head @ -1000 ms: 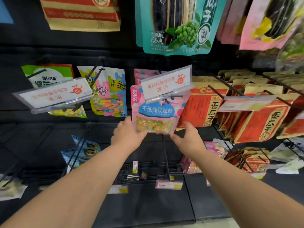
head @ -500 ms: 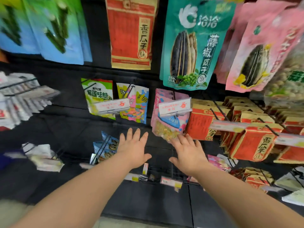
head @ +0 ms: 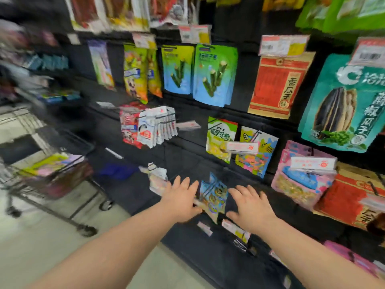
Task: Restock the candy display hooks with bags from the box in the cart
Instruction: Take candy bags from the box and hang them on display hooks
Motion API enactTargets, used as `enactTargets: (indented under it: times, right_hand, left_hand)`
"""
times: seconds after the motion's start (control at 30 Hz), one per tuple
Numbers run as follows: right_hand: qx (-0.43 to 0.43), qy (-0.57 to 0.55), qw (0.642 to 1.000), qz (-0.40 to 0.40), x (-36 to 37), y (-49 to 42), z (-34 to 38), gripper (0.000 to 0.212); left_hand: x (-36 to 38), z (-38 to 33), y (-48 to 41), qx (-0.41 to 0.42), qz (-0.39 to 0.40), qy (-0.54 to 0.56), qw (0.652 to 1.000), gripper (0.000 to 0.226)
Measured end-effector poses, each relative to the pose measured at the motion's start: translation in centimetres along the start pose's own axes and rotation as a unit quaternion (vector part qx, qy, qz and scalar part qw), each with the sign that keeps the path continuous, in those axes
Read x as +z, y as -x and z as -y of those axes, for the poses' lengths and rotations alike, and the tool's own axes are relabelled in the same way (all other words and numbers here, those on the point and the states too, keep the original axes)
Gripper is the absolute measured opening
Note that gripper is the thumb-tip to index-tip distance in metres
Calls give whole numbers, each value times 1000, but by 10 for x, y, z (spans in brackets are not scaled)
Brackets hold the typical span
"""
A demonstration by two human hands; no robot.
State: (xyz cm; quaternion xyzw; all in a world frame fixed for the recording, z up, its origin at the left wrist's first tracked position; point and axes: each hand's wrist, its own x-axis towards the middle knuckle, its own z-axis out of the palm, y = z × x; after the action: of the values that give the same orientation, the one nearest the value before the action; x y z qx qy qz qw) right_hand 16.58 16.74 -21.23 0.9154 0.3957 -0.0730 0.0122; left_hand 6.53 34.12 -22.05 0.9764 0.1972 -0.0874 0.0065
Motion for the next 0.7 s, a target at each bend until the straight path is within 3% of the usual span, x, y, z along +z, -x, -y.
enactTargets:
  times: [0.4, 0.7]
  right_hand:
    - [-83, 8, 997, -4, -22, -33, 165, 67]
    - [-150, 8, 988, -21, -21, -88, 345, 67]
  left_hand:
    - [9, 179, 73, -116, -19, 12, 993, 87]
    - [23, 356, 128, -186, -23, 26, 982, 88]
